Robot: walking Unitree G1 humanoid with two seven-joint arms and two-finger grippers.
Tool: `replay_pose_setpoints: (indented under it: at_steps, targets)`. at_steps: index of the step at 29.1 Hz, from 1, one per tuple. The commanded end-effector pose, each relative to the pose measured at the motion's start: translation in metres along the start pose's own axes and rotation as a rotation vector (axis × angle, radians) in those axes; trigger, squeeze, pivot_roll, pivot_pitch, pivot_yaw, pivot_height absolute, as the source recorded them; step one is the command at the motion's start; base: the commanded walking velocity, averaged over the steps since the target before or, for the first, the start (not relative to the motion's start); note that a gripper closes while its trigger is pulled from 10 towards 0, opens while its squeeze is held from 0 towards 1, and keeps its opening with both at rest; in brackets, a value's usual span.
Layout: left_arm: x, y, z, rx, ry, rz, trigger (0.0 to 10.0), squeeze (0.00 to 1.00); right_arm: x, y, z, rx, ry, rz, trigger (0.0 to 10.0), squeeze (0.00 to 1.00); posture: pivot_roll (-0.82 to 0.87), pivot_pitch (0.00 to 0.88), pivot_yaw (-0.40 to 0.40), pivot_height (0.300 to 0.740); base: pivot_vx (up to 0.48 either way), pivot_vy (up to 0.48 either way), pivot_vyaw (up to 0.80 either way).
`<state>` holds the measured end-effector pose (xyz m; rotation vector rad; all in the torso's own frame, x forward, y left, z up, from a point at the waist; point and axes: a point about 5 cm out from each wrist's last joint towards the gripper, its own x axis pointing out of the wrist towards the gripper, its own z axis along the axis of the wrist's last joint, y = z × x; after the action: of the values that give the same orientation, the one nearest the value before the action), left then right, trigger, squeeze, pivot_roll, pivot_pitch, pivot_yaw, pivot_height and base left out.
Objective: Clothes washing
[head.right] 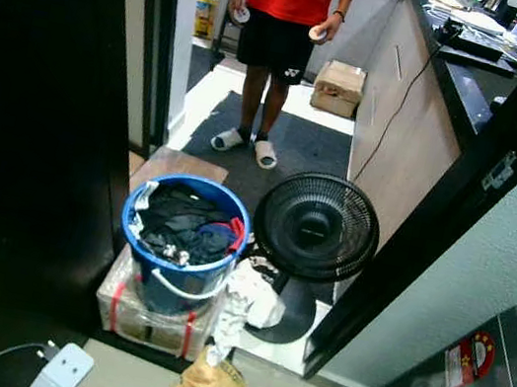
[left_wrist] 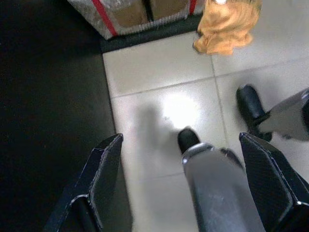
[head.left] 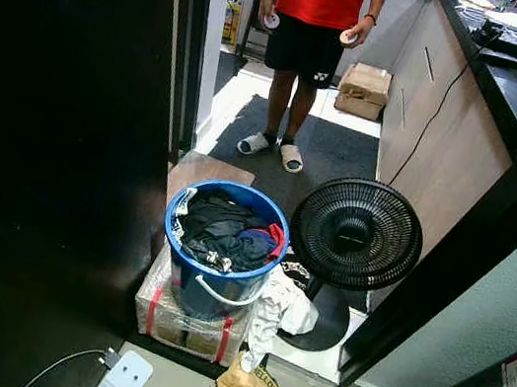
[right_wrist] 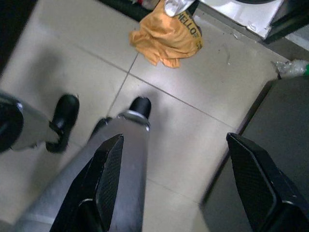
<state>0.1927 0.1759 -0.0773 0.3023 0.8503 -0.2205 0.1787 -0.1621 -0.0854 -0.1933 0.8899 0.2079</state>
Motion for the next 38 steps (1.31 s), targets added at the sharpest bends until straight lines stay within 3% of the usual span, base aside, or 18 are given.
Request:
replay_pose_setpoints:
  at_steps: [1,4,22,30,38]
  targets:
    - [0.0005,-0.0037,0.0001,-0.002,0.004,-0.013,10.0,0.0,-0.0034,-0.0022,-0.0127,0.018,0.042,-0.007,10.0,0.0,0.03,0.0,-0.014,0.74,0.0,0.0,-0.78]
    - [0.0005,-0.0035,0.0001,-0.002,0.004,-0.012,10.0,0.0,-0.0034,-0.0023,-0.0125,0.022,0.039,-0.01,10.0,0.0,0.03,0.0,-0.014,0.74,0.0,0.0,-0.79]
    - [0.0008,-0.0029,0.0019,0.003,-0.002,-0.008,10.0,0.0,-0.0029,-0.0017,-0.0113,0.002,0.039,-0.005,10.0,0.0,0.03,0.0,-0.012,0.74,0.0,0.0,0.0]
    - [0.0007,-0.0021,0.0019,-0.002,-0.004,-0.003,10.0,0.0,-0.0028,-0.0017,-0.011,-0.017,0.04,-0.005,10.0,0.0,0.04,0.0,-0.011,0.74,0.0,0.0,0.67]
    - [0.0006,-0.0016,0.0012,-0.001,-0.001,-0.001,10.0,0.0,-0.003,-0.0027,-0.0114,-0.006,0.038,-0.011,10.0,0.0,0.04,0.0,-0.014,0.74,0.0,0.0,0.0]
